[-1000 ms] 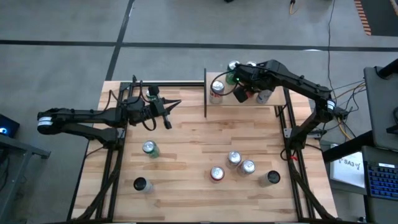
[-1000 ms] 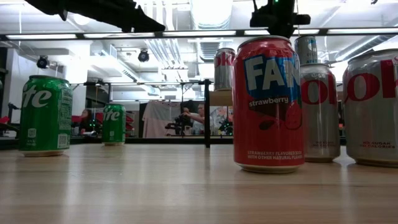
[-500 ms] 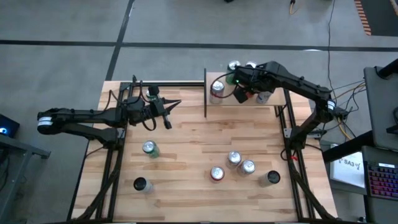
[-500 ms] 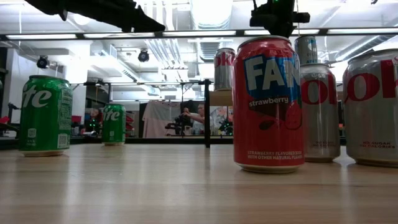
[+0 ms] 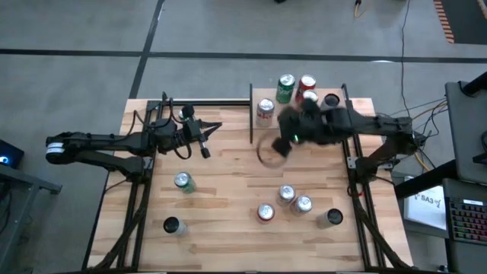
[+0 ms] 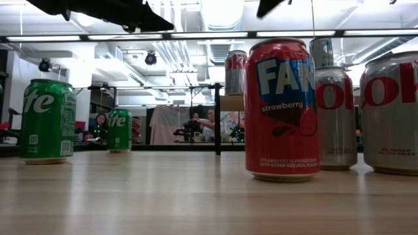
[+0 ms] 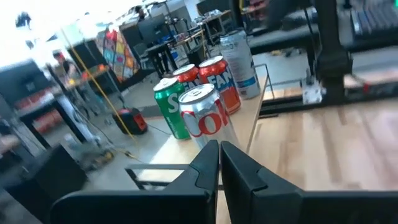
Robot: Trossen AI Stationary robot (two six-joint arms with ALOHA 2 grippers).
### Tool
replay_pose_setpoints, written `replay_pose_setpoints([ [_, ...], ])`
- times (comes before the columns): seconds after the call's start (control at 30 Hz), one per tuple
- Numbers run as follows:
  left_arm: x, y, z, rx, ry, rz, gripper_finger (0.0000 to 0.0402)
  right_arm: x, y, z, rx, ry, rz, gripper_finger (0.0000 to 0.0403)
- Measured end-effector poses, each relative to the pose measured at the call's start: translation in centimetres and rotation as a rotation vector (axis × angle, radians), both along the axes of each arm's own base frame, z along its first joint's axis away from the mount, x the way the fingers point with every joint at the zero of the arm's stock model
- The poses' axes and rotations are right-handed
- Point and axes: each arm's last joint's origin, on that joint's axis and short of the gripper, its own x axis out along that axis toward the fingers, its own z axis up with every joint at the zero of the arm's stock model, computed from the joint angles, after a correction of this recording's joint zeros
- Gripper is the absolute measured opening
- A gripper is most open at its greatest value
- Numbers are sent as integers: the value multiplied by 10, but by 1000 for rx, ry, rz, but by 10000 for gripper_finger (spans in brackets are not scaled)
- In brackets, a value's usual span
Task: Place canned beverage on shelf
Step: Put the left white soda can on the shelf aligned in front of the other white soda can
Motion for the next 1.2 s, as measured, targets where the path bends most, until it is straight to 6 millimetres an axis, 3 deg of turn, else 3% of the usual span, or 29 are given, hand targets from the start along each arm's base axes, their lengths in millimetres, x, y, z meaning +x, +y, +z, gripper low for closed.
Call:
replay_pose_setpoints([
  [0.23, 3, -10, -3, -277, -85, -80, 1, -19, 54, -12, -39, -27, 201, 9],
  [0.47, 5, -36, -3, -402, -106, -203, 1, -33, 79, -52, -53, -128, 397, 9],
  [0.63, 5, -45, -3, -479, -111, -236, 0, -41, 82, -80, 11, -208, 525, 9],
  [0.87, 8, -46, 25, -559, -92, -219, 0, -55, 78, -100, 11, -290, 558, 9],
  [1.07, 5, -45, 38, -612, 141, -114, 0, -65, 74, -103, 15, -336, 555, 9],
  [1.2, -8, -38, 36, -585, 404, 139, 0, -68, 73, -101, 16, -349, 555, 9],
])
